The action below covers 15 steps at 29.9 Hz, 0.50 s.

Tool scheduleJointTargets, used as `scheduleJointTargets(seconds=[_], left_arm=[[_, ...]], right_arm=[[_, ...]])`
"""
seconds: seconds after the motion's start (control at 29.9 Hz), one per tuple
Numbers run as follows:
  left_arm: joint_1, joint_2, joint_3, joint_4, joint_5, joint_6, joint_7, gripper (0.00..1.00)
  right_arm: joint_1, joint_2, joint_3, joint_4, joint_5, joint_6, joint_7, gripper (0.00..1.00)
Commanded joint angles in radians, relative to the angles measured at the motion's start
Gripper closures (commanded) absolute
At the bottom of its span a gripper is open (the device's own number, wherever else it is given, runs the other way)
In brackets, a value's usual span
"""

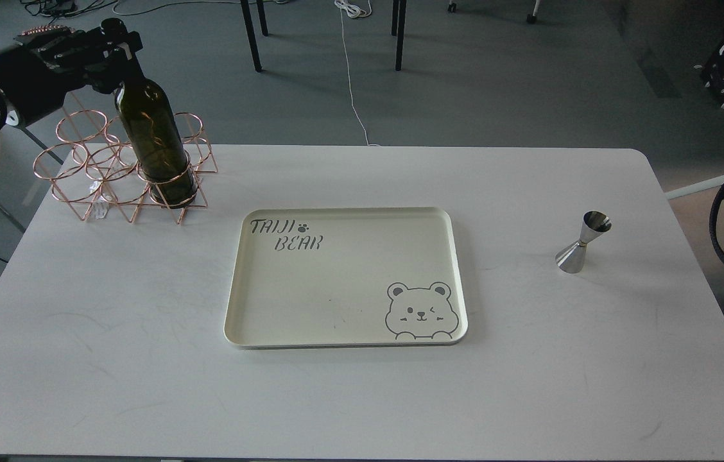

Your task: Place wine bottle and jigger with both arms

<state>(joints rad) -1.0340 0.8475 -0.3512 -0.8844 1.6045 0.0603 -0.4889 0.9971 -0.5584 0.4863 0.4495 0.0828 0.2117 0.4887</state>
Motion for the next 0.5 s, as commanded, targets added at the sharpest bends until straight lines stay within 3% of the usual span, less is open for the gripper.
scheduleJointTargets(seconds=[0.0,0.17,0.27,0.4,0.47], left_arm=[[0.000,-0.001,0.001,-0.001,0.002,-0.001,0.000,0.46],[0.000,0.001,0.000,-0.001,-0.001,-0.001,0.000,0.41],[-0.001,0.001,-0.009,-0.002,-0.043,0.004,0.000,0.16],[-0.004,0.021,-0.014,-0.002,-0.275,0.003,0.000,0.04],[-0.006,0.041,-0.014,-0.001,-0.427,0.003,0.000,0.03]], right_arm=[[-0.002,0.000,0.000,0.000,0.000,0.000,0.000,0.04],[-0.002,0.000,0.002,0.000,0.000,0.000,0.000,0.03],[-0.002,0.000,0.002,0.000,0.000,0.000,0.000,0.04],[-0.002,0.000,0.002,0.000,0.000,-0.002,0.000,0.03],[-0.002,-0.001,0.002,0.001,0.000,-0.002,0.000,0.03]])
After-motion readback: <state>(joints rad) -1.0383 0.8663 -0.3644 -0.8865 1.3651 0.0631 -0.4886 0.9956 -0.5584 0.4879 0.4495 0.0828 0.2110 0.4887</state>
